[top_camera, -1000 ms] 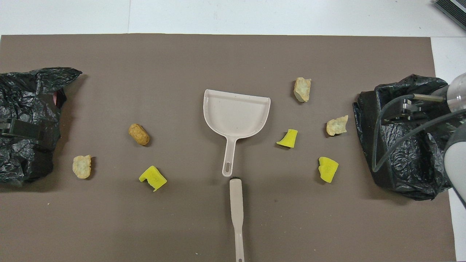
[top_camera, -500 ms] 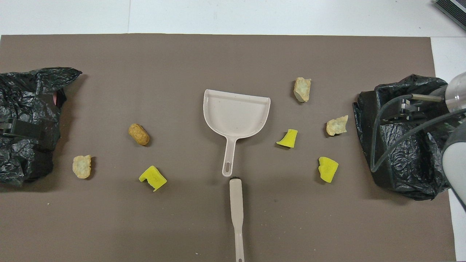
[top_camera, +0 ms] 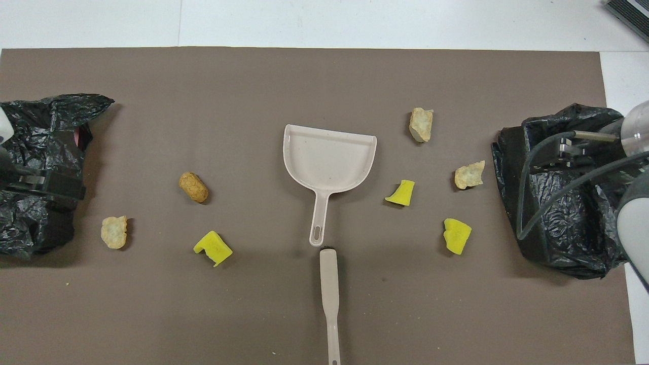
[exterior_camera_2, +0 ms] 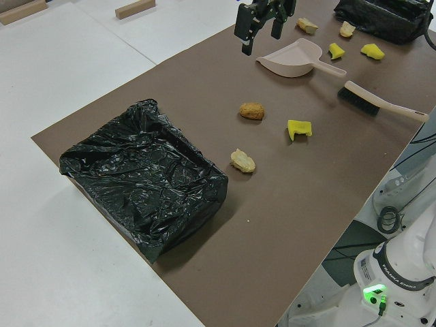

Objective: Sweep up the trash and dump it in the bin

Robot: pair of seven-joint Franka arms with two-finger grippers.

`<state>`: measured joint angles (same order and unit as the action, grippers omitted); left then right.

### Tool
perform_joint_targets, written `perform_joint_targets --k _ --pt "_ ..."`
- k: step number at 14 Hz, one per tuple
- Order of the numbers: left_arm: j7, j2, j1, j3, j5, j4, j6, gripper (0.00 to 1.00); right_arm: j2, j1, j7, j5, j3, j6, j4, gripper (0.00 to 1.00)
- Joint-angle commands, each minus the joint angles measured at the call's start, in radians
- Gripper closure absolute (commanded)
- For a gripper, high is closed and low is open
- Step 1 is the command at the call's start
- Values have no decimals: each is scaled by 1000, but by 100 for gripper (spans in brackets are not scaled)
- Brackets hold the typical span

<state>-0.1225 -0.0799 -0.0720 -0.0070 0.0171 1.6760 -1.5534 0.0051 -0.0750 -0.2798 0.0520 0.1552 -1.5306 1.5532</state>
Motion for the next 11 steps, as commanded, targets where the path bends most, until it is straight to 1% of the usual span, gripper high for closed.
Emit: perform_joint_targets --k 1,3,5,9,11 --pt "0 -50 -66 9 -16 56 -5 0 -10 -23 27 -18 3 -16 16 0" --pt "23 -61 -109 6 -16 70 -5 0 -10 -23 28 -17 4 -16 16 0" --pt "99 -76 -167 -1 -16 83 -4 0 -14 -22 15 -17 3 -14 22 0" --pt "305 -98 -313 -28 -16 103 1 0 -8 -14 21 -17 6 -62 22 0" --pt "348 -107 -400 -39 -16 135 -7 0 13 -8 16 -15 9 -63 13 0"
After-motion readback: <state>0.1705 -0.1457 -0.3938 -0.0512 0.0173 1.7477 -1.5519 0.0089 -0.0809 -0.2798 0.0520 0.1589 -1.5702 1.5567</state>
